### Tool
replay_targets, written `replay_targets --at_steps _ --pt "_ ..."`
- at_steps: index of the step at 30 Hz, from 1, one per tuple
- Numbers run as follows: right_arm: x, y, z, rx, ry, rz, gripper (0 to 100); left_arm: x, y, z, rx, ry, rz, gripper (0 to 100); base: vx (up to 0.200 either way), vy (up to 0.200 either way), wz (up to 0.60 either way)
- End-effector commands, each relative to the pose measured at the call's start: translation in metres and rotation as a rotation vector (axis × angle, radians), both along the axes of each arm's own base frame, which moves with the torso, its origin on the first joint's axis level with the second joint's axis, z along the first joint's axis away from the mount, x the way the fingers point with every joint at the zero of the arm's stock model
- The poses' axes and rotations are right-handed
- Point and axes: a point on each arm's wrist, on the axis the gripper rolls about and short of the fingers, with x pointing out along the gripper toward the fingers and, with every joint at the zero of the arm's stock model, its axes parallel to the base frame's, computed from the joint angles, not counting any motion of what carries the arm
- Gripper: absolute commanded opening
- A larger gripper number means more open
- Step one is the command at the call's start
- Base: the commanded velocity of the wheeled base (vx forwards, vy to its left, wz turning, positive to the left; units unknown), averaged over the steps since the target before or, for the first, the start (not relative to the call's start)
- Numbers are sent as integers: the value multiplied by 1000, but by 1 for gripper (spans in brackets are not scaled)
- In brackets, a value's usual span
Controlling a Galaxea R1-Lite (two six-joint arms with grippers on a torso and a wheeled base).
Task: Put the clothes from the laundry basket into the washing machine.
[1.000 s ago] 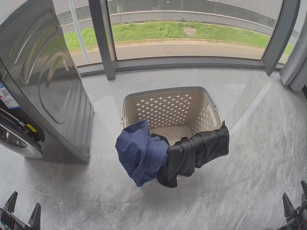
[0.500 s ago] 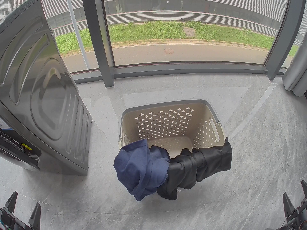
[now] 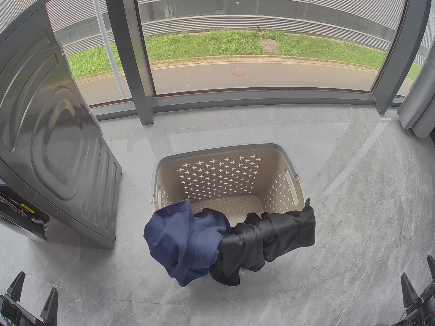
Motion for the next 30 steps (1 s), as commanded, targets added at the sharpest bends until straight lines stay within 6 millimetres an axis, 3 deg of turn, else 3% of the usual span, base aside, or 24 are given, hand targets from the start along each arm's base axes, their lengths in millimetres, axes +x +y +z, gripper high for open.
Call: replay_targets --at_steps 1,4,19,30 --pt "0 0 -5 0 1 0 100 0 0 -5 0 -2 0 100 0 0 0" --pt "0 0 -5 0 1 0 100 0 0 -5 0 -2 0 100 0 0 0" --pt "0 0 -5 0 1 0 100 0 0 -5 0 -2 0 100 200 0 0" --pt "0 0 -5 0 1 0 100 0 0 -5 0 -2 0 100 0 0 0"
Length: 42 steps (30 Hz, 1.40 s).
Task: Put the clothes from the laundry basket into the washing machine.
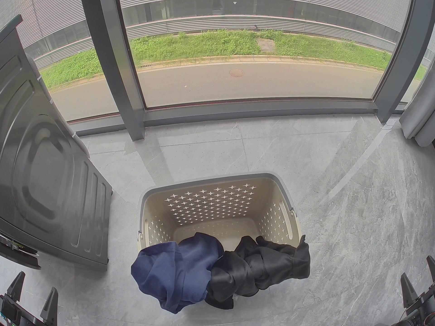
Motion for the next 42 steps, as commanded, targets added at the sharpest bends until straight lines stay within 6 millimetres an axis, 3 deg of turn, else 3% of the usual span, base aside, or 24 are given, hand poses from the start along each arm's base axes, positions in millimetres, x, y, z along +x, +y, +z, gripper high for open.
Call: replay_targets --at_steps 1,42 --pt "0 0 -5 -1 1 0 100 0 0 -5 0 -2 0 100 0 0 0" --pt "0 0 -5 -1 1 0 100 0 0 -5 0 -2 0 100 88 0 0"
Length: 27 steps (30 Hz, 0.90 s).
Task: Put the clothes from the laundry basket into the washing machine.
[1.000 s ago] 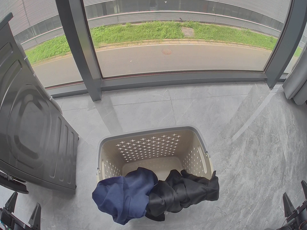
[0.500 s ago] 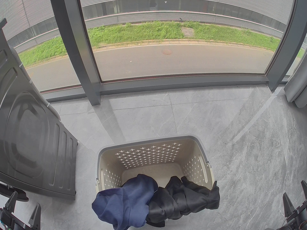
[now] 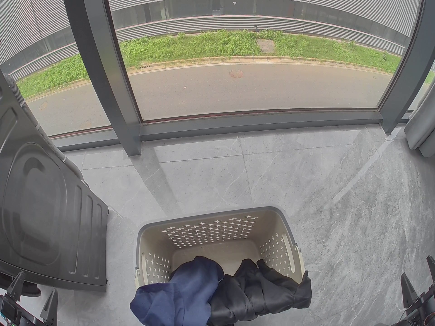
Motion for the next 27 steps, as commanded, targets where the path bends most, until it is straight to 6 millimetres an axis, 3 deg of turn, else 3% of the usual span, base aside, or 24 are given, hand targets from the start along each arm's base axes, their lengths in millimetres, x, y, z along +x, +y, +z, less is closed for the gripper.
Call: replay_targets --at_steps 1,10,16,27 --pt "0 0 -5 0 1 0 100 0 0 -5 -1 -2 1 100 0 0 0" --pt "0 0 -5 0 1 0 100 0 0 -5 -1 -2 1 100 0 0 0" --pt "0 0 -5 0 1 0 100 0 0 -5 -1 -2 1 100 200 0 0" --pt "0 0 -5 0 1 0 100 0 0 -5 -1 -2 1 100 0 0 0"
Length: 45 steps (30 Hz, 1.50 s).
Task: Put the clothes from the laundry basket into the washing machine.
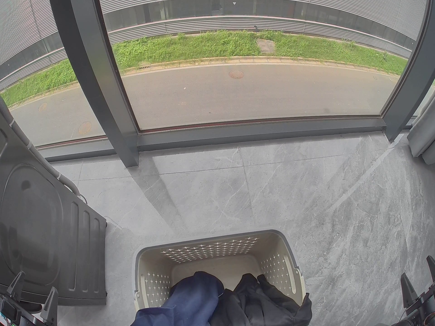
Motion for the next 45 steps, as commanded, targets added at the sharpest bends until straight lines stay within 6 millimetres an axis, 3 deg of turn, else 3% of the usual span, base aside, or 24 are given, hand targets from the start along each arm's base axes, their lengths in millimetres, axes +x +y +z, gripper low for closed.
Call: replay_targets --at_steps 1,10,45 --pt "0 0 -5 -1 1 1 100 0 0 -5 0 -2 1 100 0 0 0" --pt "0 0 -5 -1 1 1 100 0 0 -5 0 -2 1 100 200 0 0" --pt "0 0 -5 -1 1 1 100 0 0 -5 0 -2 1 100 0 0 0"
